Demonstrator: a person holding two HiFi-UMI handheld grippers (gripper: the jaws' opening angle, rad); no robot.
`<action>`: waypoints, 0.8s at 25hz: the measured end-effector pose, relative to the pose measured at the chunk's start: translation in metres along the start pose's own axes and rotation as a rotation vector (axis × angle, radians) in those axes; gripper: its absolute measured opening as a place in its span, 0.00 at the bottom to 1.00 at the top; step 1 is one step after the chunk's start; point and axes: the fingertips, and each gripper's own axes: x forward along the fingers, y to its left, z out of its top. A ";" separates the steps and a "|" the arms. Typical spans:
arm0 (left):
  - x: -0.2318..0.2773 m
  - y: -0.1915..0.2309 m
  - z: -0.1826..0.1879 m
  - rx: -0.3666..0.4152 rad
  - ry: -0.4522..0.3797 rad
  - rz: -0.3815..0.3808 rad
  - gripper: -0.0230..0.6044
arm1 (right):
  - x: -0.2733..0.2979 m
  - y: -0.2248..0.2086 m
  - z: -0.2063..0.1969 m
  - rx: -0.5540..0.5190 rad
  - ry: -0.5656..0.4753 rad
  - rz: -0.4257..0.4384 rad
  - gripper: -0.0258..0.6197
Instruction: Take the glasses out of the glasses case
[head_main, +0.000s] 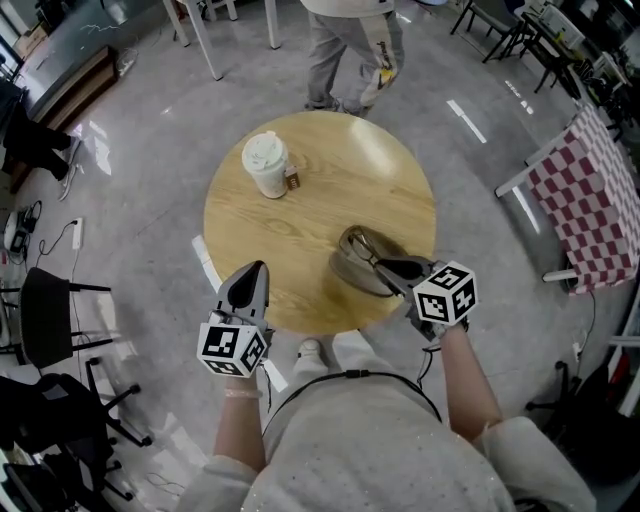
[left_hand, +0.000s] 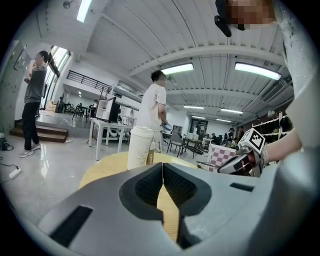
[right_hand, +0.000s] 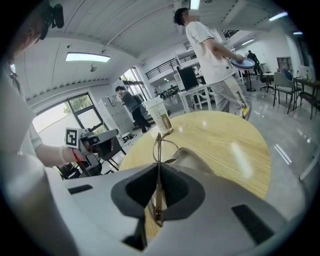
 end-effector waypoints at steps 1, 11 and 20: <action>0.000 0.000 0.001 0.002 -0.002 -0.001 0.05 | -0.001 0.000 0.002 0.004 -0.010 -0.001 0.07; 0.003 0.004 0.011 0.020 -0.015 -0.014 0.05 | -0.007 0.000 0.021 0.028 -0.098 -0.022 0.07; 0.010 0.004 0.021 0.030 -0.031 -0.030 0.05 | -0.017 -0.004 0.036 0.026 -0.171 -0.053 0.07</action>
